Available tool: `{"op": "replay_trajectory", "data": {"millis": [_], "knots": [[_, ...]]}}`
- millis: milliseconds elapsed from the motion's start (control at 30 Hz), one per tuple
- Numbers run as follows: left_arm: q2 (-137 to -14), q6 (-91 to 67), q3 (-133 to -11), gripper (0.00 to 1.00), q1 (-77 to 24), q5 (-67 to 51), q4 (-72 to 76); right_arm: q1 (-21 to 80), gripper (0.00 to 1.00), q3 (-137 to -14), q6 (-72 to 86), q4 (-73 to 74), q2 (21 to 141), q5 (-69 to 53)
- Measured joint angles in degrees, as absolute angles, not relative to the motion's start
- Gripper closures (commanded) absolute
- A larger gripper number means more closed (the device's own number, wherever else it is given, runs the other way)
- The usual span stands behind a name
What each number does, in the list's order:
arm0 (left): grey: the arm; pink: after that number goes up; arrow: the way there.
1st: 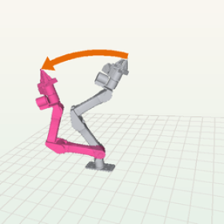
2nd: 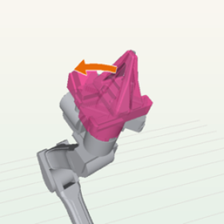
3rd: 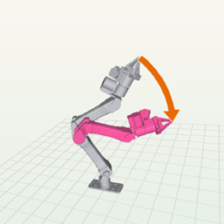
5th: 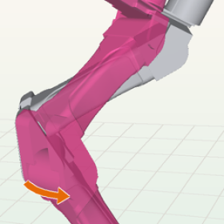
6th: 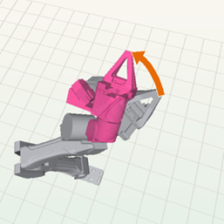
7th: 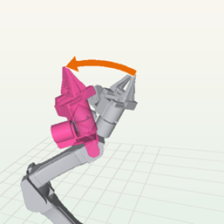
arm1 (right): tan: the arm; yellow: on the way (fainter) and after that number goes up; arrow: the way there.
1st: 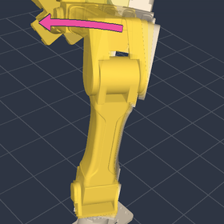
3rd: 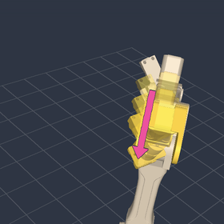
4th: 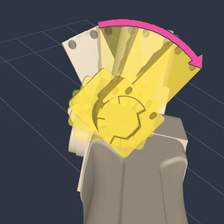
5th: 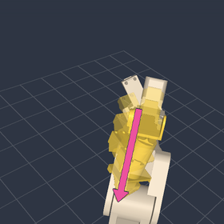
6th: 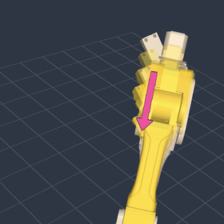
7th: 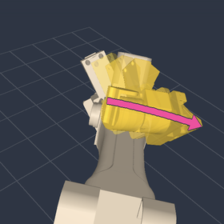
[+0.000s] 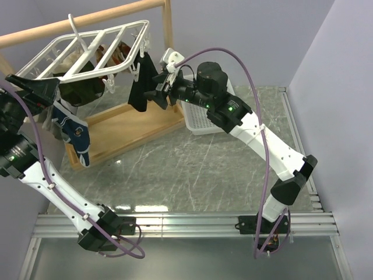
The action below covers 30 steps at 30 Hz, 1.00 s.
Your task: Clip the underwear to the hanger
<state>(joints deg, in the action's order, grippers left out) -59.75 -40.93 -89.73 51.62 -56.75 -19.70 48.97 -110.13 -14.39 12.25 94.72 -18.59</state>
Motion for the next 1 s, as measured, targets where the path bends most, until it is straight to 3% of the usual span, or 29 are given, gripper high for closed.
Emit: {"op": "replay_trajectory", "data": {"millis": [567, 767, 1000], "knots": [[-56.38, -42.63, -86.21, 0.04, 58.67, -73.06, -19.66, 46.98, 0.38, -122.15, -8.34, 11.07, 104.97, -28.64], [-53.06, -47.57, -81.97, 0.06, 63.26, -81.12, -13.39, 47.11, 0.41, -122.21, -7.09, 10.26, 105.03, -31.81], [-52.64, -37.69, -89.43, 0.06, 63.22, -83.88, -21.87, 47.64, 0.41, -122.13, -7.07, 9.65, 105.06, -34.00]]}}
